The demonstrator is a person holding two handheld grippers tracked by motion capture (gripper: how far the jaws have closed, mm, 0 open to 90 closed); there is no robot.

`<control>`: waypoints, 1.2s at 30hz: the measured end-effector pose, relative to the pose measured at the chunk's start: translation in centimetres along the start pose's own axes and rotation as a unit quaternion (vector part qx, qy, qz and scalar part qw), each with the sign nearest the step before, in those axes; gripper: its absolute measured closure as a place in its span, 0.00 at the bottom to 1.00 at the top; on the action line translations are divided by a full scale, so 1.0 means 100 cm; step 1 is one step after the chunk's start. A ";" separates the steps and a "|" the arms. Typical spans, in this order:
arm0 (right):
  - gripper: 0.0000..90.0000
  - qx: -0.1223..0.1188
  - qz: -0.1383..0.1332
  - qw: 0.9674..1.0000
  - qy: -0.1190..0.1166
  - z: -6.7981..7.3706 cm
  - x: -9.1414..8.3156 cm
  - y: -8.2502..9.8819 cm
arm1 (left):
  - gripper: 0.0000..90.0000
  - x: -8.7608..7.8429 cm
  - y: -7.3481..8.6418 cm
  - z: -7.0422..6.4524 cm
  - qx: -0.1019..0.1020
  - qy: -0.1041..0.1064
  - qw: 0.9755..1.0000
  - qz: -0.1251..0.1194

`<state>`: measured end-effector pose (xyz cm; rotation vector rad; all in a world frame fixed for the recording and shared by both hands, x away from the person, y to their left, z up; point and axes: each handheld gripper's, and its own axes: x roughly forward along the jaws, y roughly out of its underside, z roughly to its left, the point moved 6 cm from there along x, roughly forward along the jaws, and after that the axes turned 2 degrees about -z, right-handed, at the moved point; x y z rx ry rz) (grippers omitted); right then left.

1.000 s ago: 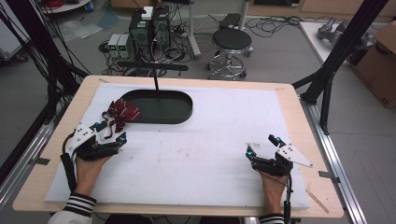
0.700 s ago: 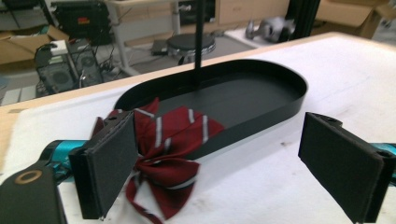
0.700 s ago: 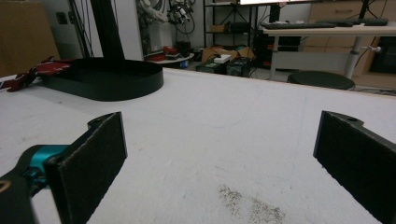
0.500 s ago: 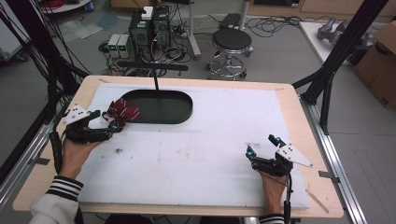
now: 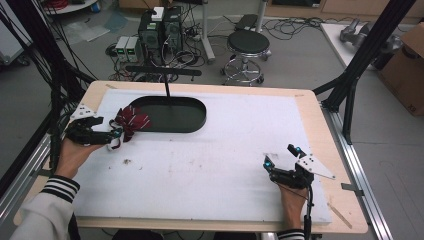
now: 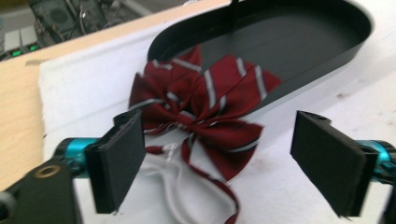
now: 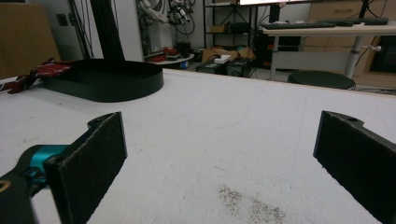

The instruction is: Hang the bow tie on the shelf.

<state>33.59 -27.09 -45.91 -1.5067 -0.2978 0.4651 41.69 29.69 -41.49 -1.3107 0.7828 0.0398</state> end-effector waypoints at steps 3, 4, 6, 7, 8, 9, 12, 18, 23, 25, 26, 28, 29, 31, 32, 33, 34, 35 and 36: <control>0.02 0.003 0.000 1.000 0.000 0.000 0.000 0.000 | 0.22 0.001 0.002 0.004 -0.005 -0.008 1.000 0.018; 0.02 0.005 0.000 1.000 0.000 0.000 -0.001 0.000 | 0.22 0.003 0.004 0.006 -0.008 -0.013 1.000 0.027; 0.02 0.004 -0.003 1.000 -0.001 0.000 -0.001 0.000 | 0.24 0.006 0.008 0.011 -0.021 -0.021 0.998 0.052; 0.02 0.004 -0.003 1.000 -0.001 0.000 -0.001 0.000 | 0.24 0.006 0.008 0.011 -0.021 -0.021 0.998 0.052; 0.02 0.008 -0.003 1.000 0.000 0.000 -0.001 0.000 | 0.25 0.009 0.012 0.014 -0.025 -0.027 0.997 0.075; 0.02 0.008 -0.004 1.000 0.000 -0.001 -0.001 0.000 | 0.26 0.011 0.013 0.015 -0.025 -0.028 0.995 0.090; 0.02 0.010 -0.004 1.000 0.000 -0.001 -0.001 0.000 | 0.28 0.015 0.014 0.019 -0.024 -0.036 0.992 0.122; 0.02 0.008 -0.004 1.000 0.001 -0.001 -0.001 0.000 | 0.33 0.021 0.012 0.022 -0.024 -0.048 0.987 0.153; 0.02 0.007 -0.003 1.000 0.001 0.000 -0.001 0.000 | 0.37 0.026 0.013 0.023 -0.031 -0.049 0.983 0.173; 0.02 0.007 -0.003 1.000 0.001 -0.001 -0.001 0.000 | 0.40 0.028 0.014 0.023 -0.037 -0.052 0.981 0.184; 0.02 0.008 -0.003 1.000 0.001 -0.001 -0.001 0.000 | 0.41 0.030 0.016 0.023 -0.041 -0.050 0.979 0.194; 0.02 0.007 -0.004 1.000 0.001 -0.001 -0.001 0.000 | 0.46 0.032 0.018 0.022 -0.046 -0.045 0.977 0.205; 0.02 0.008 -0.004 1.000 0.000 -0.001 -0.001 0.000 | 0.49 0.032 0.018 0.022 -0.046 -0.045 0.977 0.205; 0.02 0.009 -0.005 1.000 0.000 -0.001 -0.001 0.000 | 0.50 0.034 0.020 0.022 -0.053 -0.044 0.975 0.213; 0.02 0.008 -0.005 1.000 0.000 -0.001 -0.001 0.000 | 0.53 0.035 0.022 0.023 -0.059 -0.040 0.972 0.223; 0.02 0.008 -0.004 1.000 0.000 -0.001 -0.001 0.000 | 0.54 0.035 0.022 0.023 -0.059 -0.040 0.972 0.223; 0.02 0.008 -0.004 1.000 0.000 -0.001 -0.001 0.000 | 0.55 0.036 0.022 0.023 -0.062 -0.040 0.972 0.224; 0.02 0.008 -0.004 1.000 0.000 -0.001 -0.001 0.000 | 0.55 0.036 0.023 0.023 -0.063 -0.040 0.971 0.228; 0.02 0.010 -0.004 1.000 0.000 -0.001 -0.001 0.000 | 0.57 0.037 0.024 0.023 -0.067 -0.036 0.969 0.234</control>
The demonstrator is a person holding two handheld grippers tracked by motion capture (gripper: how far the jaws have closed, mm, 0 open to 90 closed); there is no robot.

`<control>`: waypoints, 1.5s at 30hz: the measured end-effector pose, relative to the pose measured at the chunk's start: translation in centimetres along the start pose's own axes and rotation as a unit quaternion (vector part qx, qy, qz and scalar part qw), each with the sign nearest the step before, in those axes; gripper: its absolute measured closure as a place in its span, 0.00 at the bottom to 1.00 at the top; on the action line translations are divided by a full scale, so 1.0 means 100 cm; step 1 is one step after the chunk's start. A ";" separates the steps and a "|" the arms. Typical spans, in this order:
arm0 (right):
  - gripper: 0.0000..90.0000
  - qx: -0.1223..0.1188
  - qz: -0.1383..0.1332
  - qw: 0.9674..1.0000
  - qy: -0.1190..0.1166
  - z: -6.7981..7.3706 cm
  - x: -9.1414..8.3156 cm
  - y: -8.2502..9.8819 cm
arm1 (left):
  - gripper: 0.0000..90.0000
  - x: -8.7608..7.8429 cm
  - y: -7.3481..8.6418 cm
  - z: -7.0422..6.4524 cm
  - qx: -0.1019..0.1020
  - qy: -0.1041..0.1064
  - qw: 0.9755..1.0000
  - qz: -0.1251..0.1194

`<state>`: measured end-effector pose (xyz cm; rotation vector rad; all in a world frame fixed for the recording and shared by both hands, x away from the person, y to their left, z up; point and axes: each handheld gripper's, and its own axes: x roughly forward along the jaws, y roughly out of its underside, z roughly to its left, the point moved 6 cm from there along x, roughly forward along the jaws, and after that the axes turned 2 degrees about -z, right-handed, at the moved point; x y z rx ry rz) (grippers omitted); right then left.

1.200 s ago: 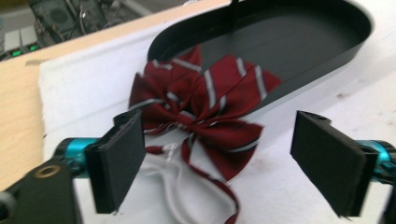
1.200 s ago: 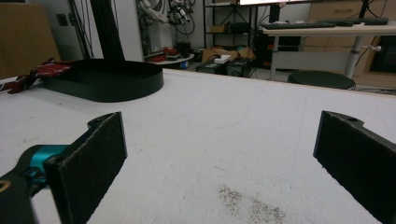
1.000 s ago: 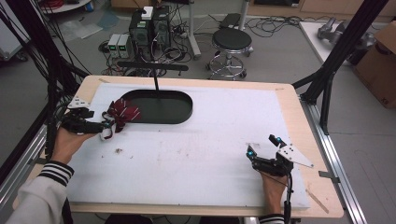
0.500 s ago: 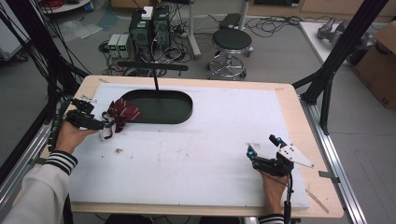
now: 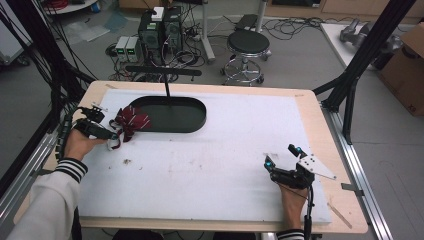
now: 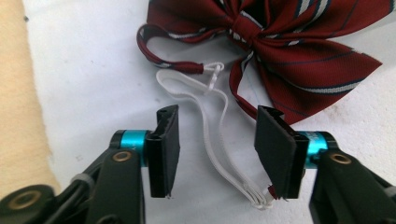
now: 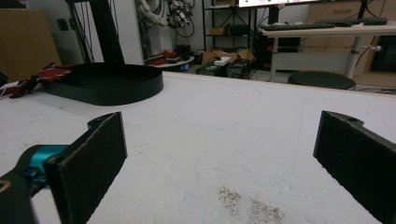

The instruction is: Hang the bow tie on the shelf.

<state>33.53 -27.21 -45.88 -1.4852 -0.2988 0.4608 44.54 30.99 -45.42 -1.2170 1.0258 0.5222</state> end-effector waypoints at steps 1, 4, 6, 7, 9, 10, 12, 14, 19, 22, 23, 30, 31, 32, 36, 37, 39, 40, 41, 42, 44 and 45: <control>0.02 0.000 0.000 1.000 0.000 0.000 0.000 0.000 | 0.58 0.000 0.000 0.000 0.000 0.000 1.000 0.000; 0.02 0.001 0.001 1.000 0.000 0.000 0.000 0.000 | 0.59 0.002 0.001 0.002 -0.013 0.004 1.000 0.005; 0.02 0.000 0.000 1.000 0.000 0.000 0.000 0.000 | 0.61 0.003 0.001 0.002 -0.024 0.013 1.000 0.009; 0.02 0.000 0.000 1.000 -0.001 0.000 0.000 0.000 | 0.62 0.003 0.001 0.002 -0.024 0.013 1.000 0.009; 0.02 -0.001 0.000 1.000 0.000 0.000 0.000 0.000 | 0.63 0.005 0.001 0.001 -0.020 0.012 1.000 0.019; 0.02 -0.001 0.000 1.000 0.000 0.000 0.000 0.000 | 0.66 0.006 0.001 0.000 -0.021 0.011 0.999 0.022; 0.02 0.000 0.000 1.000 0.000 0.000 0.000 0.000 | 0.67 0.007 0.000 -0.002 -0.021 0.011 0.999 0.029; 0.02 0.000 0.000 1.000 0.000 0.000 0.000 0.000 | 0.70 0.007 0.000 -0.002 -0.021 0.010 0.999 0.033; 0.02 0.001 0.001 1.000 -0.001 0.000 0.000 0.000 | 0.78 0.010 -0.003 -0.004 -0.025 0.010 0.999 0.040; 0.02 0.000 0.000 1.000 -0.002 0.000 0.000 0.000 | 0.80 0.014 -0.002 -0.002 -0.024 0.007 0.998 0.049; 0.02 0.001 0.000 1.000 -0.002 0.000 0.000 0.000 | 0.81 0.014 -0.002 -0.002 -0.024 0.007 0.998 0.049; 0.02 0.002 0.001 1.000 -0.002 0.000 0.000 0.000 | 0.95 0.016 -0.001 0.000 -0.030 0.004 0.998 0.046; 0.02 0.002 0.001 1.000 -0.001 0.000 0.000 0.000 | 0.96 0.016 -0.001 0.000 -0.029 0.003 0.998 0.047; 0.02 0.002 0.001 1.000 -0.001 0.000 0.000 0.000 | 0.96 0.016 -0.001 0.000 -0.027 0.003 0.999 0.047; 0.02 0.001 0.000 1.000 -0.002 0.000 0.000 0.000 | 0.97 0.016 -0.001 0.000 -0.026 0.002 0.999 0.047; 0.02 0.000 0.000 1.000 -0.001 0.000 0.000 0.000 | 0.97 0.016 -0.001 0.000 -0.026 0.002 0.999 0.047; 0.02 0.000 0.001 1.000 -0.001 0.000 0.000 0.000 | 0.97 0.015 -0.001 0.000 -0.025 0.002 0.999 0.047; 0.02 0.000 0.001 1.000 -0.001 0.000 0.000 0.000 | 0.97 0.015 -0.001 0.000 -0.024 0.002 0.999 0.045; 0.02 0.000 0.001 1.000 -0.001 0.000 0.000 0.000 | 0.97 0.015 -0.001 0.000 -0.024 0.002 0.999 0.045; 0.02 -0.001 0.000 1.000 -0.001 0.000 0.000 0.000 | 0.97 0.015 0.000 -0.001 -0.023 0.003 0.999 0.042; 0.02 -0.002 0.001 1.000 -0.001 0.000 0.000 0.000 | 0.97 0.014 -0.001 -0.001 -0.020 0.005 0.999 0.037; 0.02 -0.001 0.000 1.000 -0.001 0.000 0.000 0.000 | 0.97 0.014 -0.001 -0.001 -0.020 0.005 0.999 0.037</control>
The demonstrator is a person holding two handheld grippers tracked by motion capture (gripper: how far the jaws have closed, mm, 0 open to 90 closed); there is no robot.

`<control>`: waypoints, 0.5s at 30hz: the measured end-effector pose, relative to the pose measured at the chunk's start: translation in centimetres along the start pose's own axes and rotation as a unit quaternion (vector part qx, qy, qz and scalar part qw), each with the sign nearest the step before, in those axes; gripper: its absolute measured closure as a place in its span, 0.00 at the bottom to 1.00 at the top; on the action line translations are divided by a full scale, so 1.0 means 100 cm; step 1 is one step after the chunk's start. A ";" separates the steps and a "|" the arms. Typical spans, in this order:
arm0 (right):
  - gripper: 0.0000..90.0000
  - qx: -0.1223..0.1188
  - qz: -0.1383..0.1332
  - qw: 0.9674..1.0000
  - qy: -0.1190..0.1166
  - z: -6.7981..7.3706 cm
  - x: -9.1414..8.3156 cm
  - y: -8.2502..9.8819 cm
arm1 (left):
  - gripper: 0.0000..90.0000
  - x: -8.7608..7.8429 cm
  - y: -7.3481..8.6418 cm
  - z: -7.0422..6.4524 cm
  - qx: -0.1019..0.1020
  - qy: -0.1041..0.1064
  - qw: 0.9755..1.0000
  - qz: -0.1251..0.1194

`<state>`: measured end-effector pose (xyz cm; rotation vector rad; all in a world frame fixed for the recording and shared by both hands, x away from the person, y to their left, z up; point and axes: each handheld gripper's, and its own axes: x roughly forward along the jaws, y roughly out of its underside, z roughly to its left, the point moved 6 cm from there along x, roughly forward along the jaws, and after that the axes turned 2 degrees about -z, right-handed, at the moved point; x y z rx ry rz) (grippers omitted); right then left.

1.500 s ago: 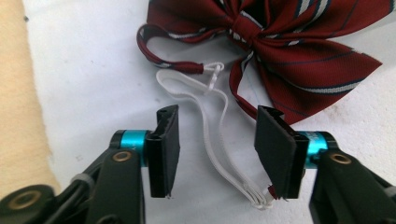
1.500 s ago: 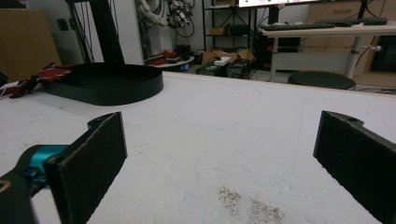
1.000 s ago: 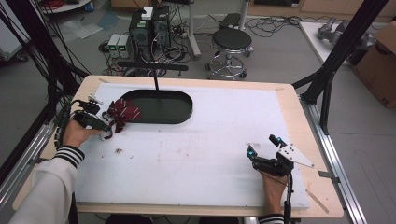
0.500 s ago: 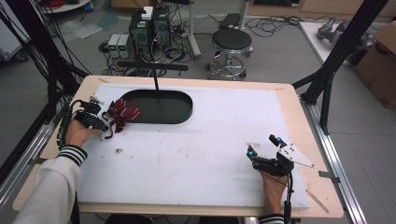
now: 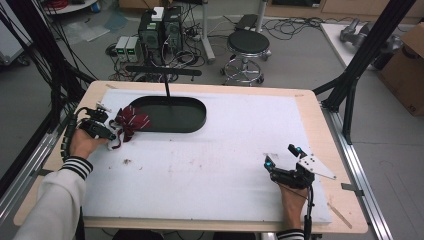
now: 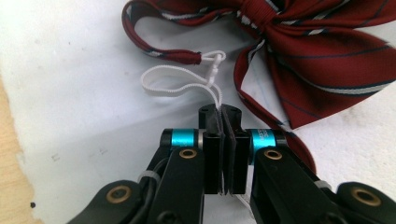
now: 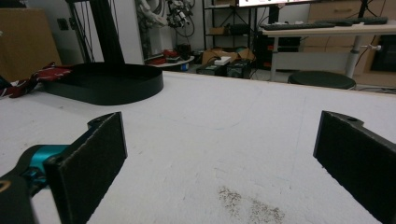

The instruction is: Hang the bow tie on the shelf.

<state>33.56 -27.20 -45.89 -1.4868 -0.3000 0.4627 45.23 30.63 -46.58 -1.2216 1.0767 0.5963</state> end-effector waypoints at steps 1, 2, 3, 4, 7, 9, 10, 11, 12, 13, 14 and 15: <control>0.02 0.000 0.000 1.000 0.000 0.000 0.000 0.000 | 0.97 -0.002 -0.001 0.001 0.005 -0.005 1.000 -0.009; 0.02 0.000 0.000 1.000 0.000 0.000 0.000 0.000 | 0.97 -0.002 -0.001 0.001 0.005 -0.005 1.000 -0.009; 0.02 0.001 0.001 1.000 0.000 0.000 0.000 0.000 | 0.97 -0.004 -0.002 0.001 0.003 -0.003 1.000 -0.016; 0.02 0.001 0.001 1.000 0.000 0.000 0.000 0.000 | 0.97 -0.005 -0.002 0.002 0.004 -0.004 1.000 -0.022; 0.02 0.000 0.000 1.000 0.000 0.000 0.000 0.000 | 0.97 -0.013 -0.007 0.006 0.007 -0.003 0.998 -0.063; 0.02 0.001 0.000 1.000 0.000 0.000 0.000 0.000 | 0.97 -0.018 -0.009 0.006 0.010 -0.006 0.997 -0.081; 0.02 0.001 0.000 1.000 0.000 0.000 0.000 0.000 | 0.97 -0.018 -0.009 0.006 0.010 -0.006 0.997 -0.081; 0.02 0.003 0.001 1.000 0.001 0.000 0.000 0.000 | 0.97 -0.020 -0.010 0.007 0.010 -0.008 0.996 -0.091; 0.02 0.003 0.001 1.000 0.001 0.000 0.000 0.000 | 0.97 -0.023 -0.011 0.007 0.010 -0.014 0.995 -0.100; 0.02 0.000 0.000 1.000 0.000 0.000 0.000 0.000 | 0.97 -0.028 -0.014 0.008 0.009 -0.017 0.993 -0.118; 0.02 0.000 0.000 1.000 0.000 0.000 0.000 0.000 | 0.97 -0.031 -0.015 0.008 0.009 -0.020 0.992 -0.126; 0.02 0.000 0.000 1.000 0.000 0.000 0.000 0.000 | 0.97 -0.033 -0.016 0.009 0.011 -0.022 0.991 -0.134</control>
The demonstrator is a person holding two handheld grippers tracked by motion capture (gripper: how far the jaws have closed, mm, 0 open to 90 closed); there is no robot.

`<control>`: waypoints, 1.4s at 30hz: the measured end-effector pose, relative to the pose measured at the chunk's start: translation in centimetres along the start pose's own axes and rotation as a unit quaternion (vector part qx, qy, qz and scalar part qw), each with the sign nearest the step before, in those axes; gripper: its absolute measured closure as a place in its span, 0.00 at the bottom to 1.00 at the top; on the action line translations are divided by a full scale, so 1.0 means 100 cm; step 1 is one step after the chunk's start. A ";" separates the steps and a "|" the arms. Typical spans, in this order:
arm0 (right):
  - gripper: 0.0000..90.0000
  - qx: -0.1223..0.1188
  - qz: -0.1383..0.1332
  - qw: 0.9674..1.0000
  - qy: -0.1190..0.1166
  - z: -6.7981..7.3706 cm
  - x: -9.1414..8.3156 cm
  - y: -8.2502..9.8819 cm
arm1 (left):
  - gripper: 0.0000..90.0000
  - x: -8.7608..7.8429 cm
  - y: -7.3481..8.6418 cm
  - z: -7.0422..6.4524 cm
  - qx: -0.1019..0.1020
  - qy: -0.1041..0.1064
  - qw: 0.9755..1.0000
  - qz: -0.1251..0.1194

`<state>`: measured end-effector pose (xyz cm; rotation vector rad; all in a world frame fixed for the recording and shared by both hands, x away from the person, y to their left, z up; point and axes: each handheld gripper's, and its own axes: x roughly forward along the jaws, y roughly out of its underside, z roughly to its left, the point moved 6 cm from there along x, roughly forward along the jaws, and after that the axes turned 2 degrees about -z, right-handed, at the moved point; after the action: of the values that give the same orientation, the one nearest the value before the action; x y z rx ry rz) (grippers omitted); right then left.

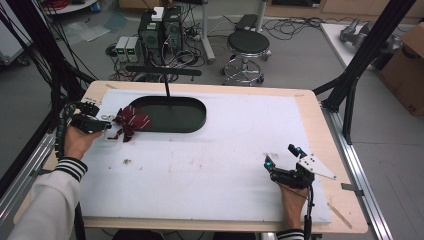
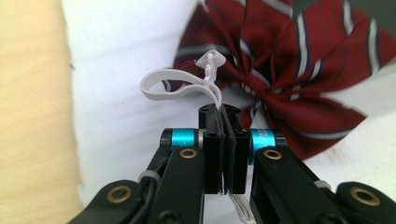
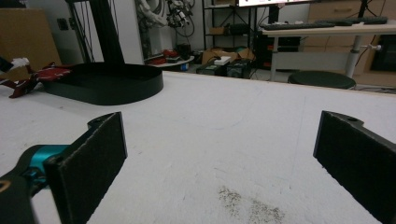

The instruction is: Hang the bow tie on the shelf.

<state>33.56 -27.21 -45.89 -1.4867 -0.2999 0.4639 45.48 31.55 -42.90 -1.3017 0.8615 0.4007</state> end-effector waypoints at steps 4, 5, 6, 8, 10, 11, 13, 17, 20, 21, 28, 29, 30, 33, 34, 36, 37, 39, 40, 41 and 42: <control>0.02 -0.001 0.000 1.000 0.001 0.000 0.000 0.000 | 0.97 -0.011 -0.010 -0.001 -0.006 0.000 0.999 -0.043; 0.02 -0.001 0.000 1.000 0.001 0.000 0.000 0.000 | 0.97 -0.011 -0.010 -0.001 -0.006 0.000 0.999 -0.043; 0.02 -0.001 0.000 1.000 0.000 0.000 0.000 0.000 | 0.97 -0.015 -0.014 -0.002 -0.008 0.004 0.998 -0.056; 0.02 -0.001 0.000 1.000 0.001 0.000 0.000 0.000 | 0.97 -0.026 -0.027 -0.008 0.001 0.009 0.997 -0.081; 0.02 -0.001 0.000 1.000 0.001 0.000 0.000 0.000 | 0.97 -0.029 -0.031 -0.010 0.002 0.012 0.996 -0.091; 0.02 -0.001 0.000 1.000 0.001 0.000 0.000 0.000 | 0.97 -0.033 -0.035 -0.011 0.008 0.012 0.995 -0.099; 0.02 -0.001 0.001 1.000 0.002 0.000 0.000 0.000 | 0.97 -0.039 -0.043 -0.015 0.013 0.014 0.993 -0.118; 0.02 -0.001 0.001 1.000 0.001 0.000 0.000 0.000 | 0.97 -0.048 -0.053 -0.020 0.018 0.025 0.990 -0.136; 0.02 -0.002 0.000 1.000 0.002 0.000 0.000 0.000 | 0.97 -0.055 -0.059 -0.024 0.012 0.040 0.988 -0.149; 0.02 -0.001 0.001 1.000 0.001 0.000 0.000 0.000 | 0.97 -0.055 -0.059 -0.024 0.012 0.040 0.988 -0.149; 0.02 -0.002 0.001 1.000 0.002 0.000 0.000 0.000 | 0.97 -0.068 -0.080 -0.037 0.025 0.057 0.983 -0.171; 0.02 -0.002 0.001 1.000 0.002 0.000 0.000 0.000 | 0.97 -0.068 -0.080 -0.037 0.025 0.057 0.983 -0.171; 0.02 0.000 0.003 1.000 0.001 0.001 0.000 0.000 | 0.97 -0.071 -0.087 -0.040 0.029 0.058 0.982 -0.177; 0.02 0.000 0.002 1.000 0.001 0.001 0.000 0.000 | 0.97 -0.073 -0.093 -0.044 0.034 0.062 0.981 -0.183; 0.02 -0.002 0.001 1.000 0.002 0.000 0.000 0.000 | 0.97 -0.076 -0.099 -0.049 0.041 0.064 0.980 -0.187; 0.02 -0.002 0.000 1.000 0.002 0.000 0.000 0.000 | 0.97 -0.077 -0.105 -0.054 0.046 0.065 0.979 -0.190; 0.02 -0.002 0.000 1.000 0.002 0.000 0.000 0.000 | 0.97 -0.077 -0.105 -0.054 0.046 0.065 0.979 -0.190; 0.02 -0.002 0.001 1.000 0.002 0.000 0.000 0.000 | 0.98 -0.079 -0.111 -0.058 0.052 0.066 0.978 -0.193; 0.02 -0.003 0.000 1.000 0.002 0.000 0.000 0.000 | 0.97 -0.080 -0.116 -0.063 0.057 0.069 0.976 -0.197; 0.02 -0.002 0.000 1.000 0.002 0.000 0.000 0.000 | 0.97 -0.080 -0.118 -0.065 0.058 0.068 0.976 -0.197; 0.02 -0.002 0.000 1.000 0.002 0.000 0.000 0.000 | 0.97 -0.080 -0.118 -0.065 0.058 0.068 0.976 -0.197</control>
<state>33.59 -27.21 -45.90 -1.4915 -0.2977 0.4616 46.50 24.01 -29.17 -1.3635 0.7058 -0.0524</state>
